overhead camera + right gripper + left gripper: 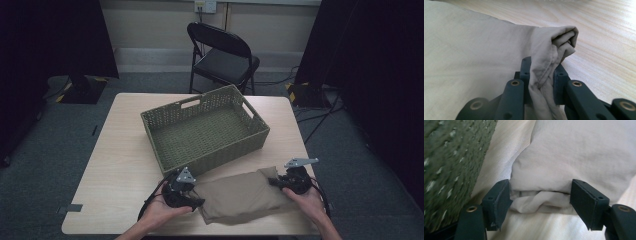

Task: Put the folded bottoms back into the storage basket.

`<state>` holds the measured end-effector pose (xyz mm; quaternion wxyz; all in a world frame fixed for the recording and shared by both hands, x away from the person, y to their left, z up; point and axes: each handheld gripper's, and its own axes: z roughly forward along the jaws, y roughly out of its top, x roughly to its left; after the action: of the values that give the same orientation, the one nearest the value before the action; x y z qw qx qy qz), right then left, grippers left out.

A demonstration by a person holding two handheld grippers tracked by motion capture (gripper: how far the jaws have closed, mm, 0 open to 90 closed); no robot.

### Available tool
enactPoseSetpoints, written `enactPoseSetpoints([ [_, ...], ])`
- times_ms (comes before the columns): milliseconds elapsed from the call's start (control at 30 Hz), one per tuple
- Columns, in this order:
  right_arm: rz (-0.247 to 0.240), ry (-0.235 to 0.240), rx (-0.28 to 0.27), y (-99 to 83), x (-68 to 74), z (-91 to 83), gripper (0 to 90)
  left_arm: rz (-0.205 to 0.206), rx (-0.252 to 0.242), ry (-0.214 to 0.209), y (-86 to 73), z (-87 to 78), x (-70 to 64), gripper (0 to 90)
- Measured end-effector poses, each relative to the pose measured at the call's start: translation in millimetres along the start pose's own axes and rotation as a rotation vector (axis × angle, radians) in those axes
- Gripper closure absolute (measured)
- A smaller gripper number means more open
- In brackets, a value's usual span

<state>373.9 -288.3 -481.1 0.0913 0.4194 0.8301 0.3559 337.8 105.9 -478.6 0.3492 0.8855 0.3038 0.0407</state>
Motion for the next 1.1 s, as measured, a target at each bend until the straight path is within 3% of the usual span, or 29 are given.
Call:
enactPoseSetpoints([
  [67,0.002,-0.012,0.0,0.3,-0.2,-0.4,75.3,0.01,0.011,0.003,1.3,2.9,-1.2,31.7],
  [233,0.024,-0.029,-0.01,-0.1,-6.3,-1.6,75.3,0.057,0.039,-0.057,1.1,6.8,-11.0,35.2],
  [367,0.028,-0.036,-0.013,-0.5,-7.4,-2.2,75.3,0.033,0.02,-0.092,2.0,3.6,-9.9,35.2],
  [500,0.03,-0.036,-0.014,-0.5,-7.4,-1.8,75.3,-0.007,-0.028,-0.075,2.1,0.1,-5.1,32.5],
  [567,0.03,-0.035,-0.015,-0.5,-7.6,-1.8,75.3,-0.019,-0.029,-0.079,2.1,-0.7,-5.0,31.3],
  [600,0.027,-0.035,-0.016,-0.7,-7.5,-1.7,75.2,-0.008,-0.043,-0.067,2.6,-1.7,-6.2,30.4],
  [833,0.024,-0.04,-0.016,-0.6,-6.8,-1.7,75.3,-0.023,-0.067,-0.093,3.7,-2.0,-2.1,26.5],
  [967,0.026,-0.04,-0.016,-0.3,-5.9,-1.2,75.3,-0.037,-0.047,-0.11,4.7,6.1,-0.2,22.1],
  [1100,0.018,-0.036,-0.013,0.0,-4.7,-0.7,75.3,-0.01,-0.03,-0.108,4.7,12.2,-6.5,20.8],
])
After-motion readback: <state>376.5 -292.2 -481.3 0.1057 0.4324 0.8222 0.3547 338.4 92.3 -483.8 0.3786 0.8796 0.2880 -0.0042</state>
